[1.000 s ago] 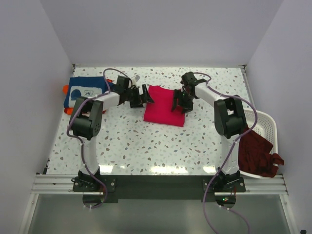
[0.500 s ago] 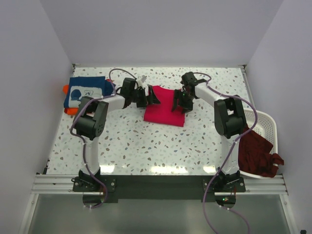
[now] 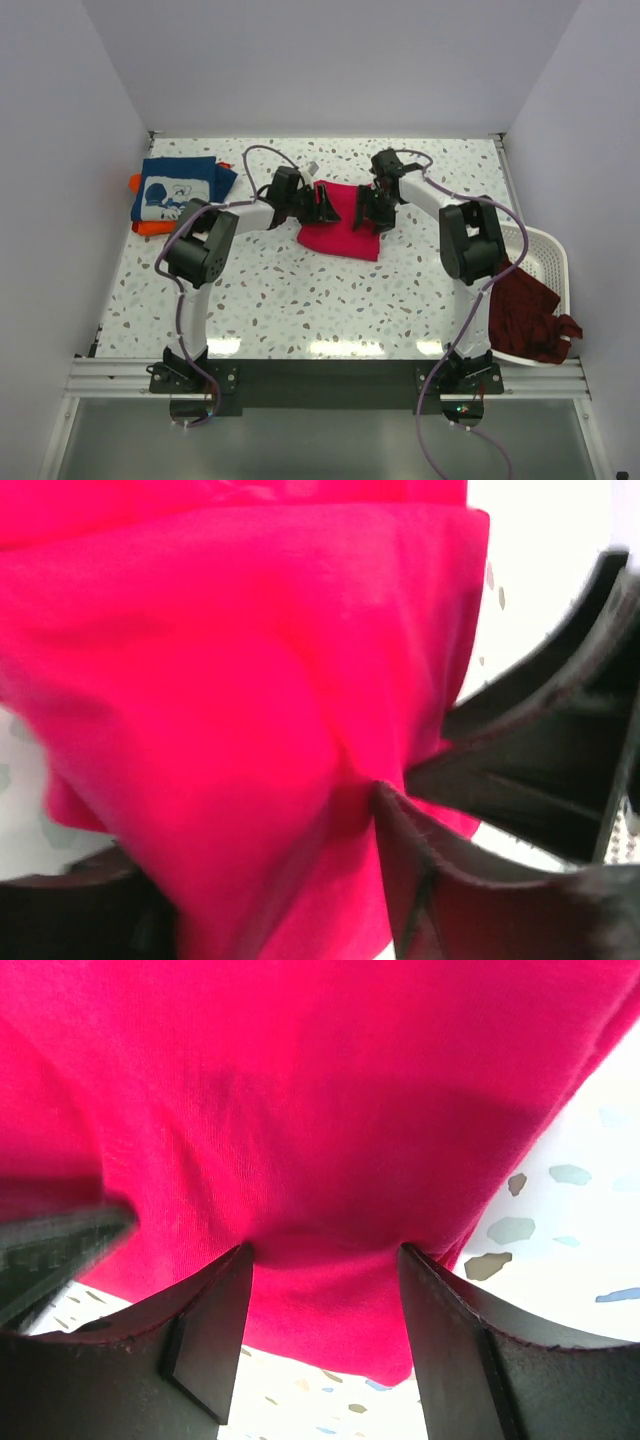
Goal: Fold and stack the t-shirts
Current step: Neatly place the folded tshirt to the corner
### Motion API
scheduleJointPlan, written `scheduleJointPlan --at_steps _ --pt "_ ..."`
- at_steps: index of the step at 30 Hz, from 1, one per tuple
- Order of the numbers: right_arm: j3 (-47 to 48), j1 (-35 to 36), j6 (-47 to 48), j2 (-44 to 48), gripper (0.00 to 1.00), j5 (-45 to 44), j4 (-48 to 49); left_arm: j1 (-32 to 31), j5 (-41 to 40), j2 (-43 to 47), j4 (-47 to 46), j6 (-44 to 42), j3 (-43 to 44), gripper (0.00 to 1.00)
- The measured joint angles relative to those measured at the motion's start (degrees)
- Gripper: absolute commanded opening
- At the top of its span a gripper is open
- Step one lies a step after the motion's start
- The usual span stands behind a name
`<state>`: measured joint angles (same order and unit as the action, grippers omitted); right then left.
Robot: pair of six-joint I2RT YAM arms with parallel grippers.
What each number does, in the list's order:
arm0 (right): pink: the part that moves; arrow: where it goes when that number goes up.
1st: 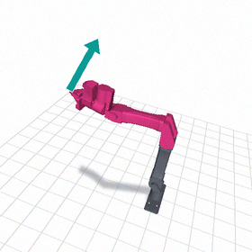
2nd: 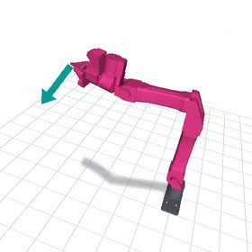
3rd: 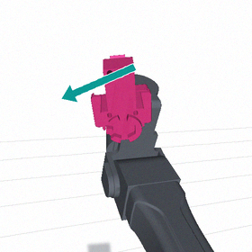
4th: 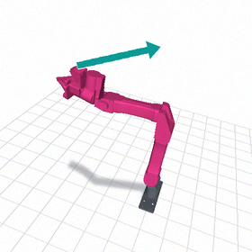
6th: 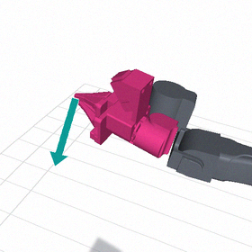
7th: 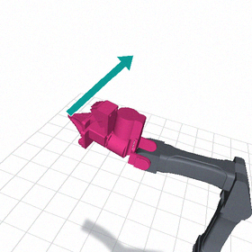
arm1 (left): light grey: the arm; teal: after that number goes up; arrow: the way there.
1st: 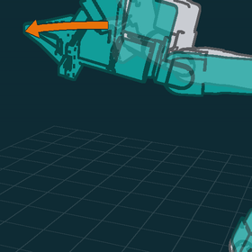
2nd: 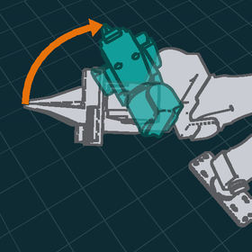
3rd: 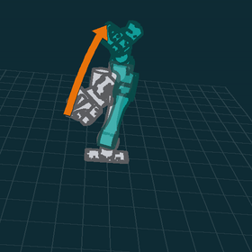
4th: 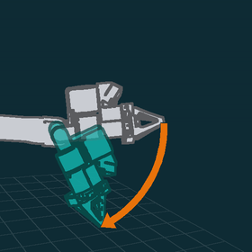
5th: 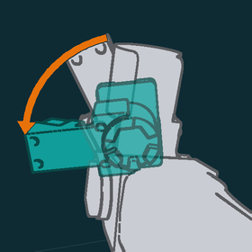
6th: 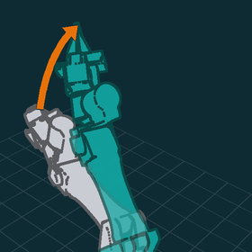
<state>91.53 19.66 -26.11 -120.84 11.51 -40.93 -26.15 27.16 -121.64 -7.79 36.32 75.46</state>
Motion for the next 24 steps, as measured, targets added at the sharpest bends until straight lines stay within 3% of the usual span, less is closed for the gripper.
scheduleJointPlan --at_steps 2,3,6,9,14,24 --pt "-0.22 0.13 0.02 0.15 0.63 -0.04 -0.04 -0.09 -1.57 -0.42 0.17 0.37 0.11 0.36" --pt "-0.26 0.24 0.02 0.17 0.63 -0.07 -0.07 -0.22 -2.6 -0.59 0.85 0.37 0.15 0.21" --pt "-0.28 0.59 0.04 0.2 0.63 -0.04 -0.13 -0.46 -3.87 -1.18 2.1 0.66 1.22 0.0" --pt "-0.57 0.94 0.13 0.52 0.65 -0.02 -0.13 -0.9 -5.86 -1.31 5.49 0.04 3.5 0.0" --pt "-0.92 1.4 0.68 1.81 0.81 0.15 -1.31 -0.9 -9.18 -1.36 13.99 -4.44 8.55 0.0" --pt "-3.23 1.7 2.4 10.12 0.85 1.09 -4.7 7.28 -11.58 0.35 31.56 -20.48 17.49 0.0"
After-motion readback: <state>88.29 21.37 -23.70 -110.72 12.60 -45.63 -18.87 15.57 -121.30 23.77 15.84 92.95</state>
